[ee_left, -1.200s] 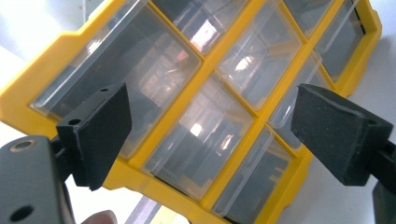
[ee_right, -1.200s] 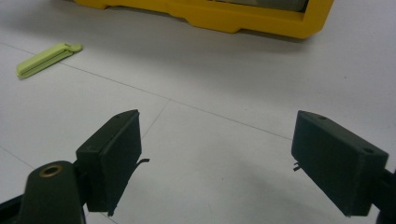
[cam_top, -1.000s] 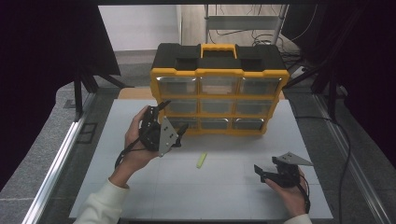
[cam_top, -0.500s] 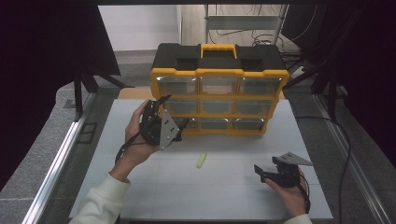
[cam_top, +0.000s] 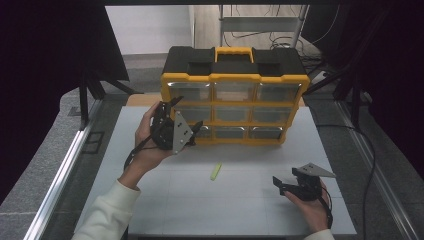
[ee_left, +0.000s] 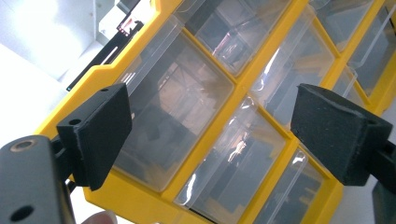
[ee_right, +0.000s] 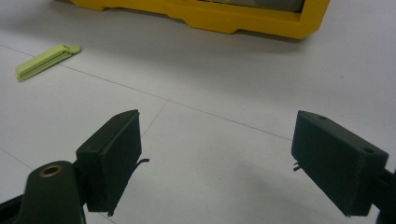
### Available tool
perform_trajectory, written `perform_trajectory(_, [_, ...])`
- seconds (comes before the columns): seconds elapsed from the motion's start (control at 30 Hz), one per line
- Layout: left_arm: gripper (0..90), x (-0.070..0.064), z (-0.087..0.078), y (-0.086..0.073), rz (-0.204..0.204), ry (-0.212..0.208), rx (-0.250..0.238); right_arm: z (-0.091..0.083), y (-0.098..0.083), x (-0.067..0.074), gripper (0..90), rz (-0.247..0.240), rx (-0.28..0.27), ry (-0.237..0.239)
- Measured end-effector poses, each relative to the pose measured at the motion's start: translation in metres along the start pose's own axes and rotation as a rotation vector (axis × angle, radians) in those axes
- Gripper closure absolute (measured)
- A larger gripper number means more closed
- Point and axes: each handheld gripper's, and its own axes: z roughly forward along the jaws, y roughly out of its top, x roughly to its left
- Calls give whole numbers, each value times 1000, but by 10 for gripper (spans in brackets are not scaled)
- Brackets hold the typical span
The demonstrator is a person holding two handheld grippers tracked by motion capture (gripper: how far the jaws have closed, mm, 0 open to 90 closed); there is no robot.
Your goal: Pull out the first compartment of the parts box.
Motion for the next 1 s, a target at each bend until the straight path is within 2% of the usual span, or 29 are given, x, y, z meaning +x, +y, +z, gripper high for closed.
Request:
perform_trajectory(0.3, [133,4,3,3,4,19,-3,0,0,0,162,4,-1,0])
perform_trajectory(1.0, [136,12,13,8,27,30,6,0,0,-1,162,3,-2,3])
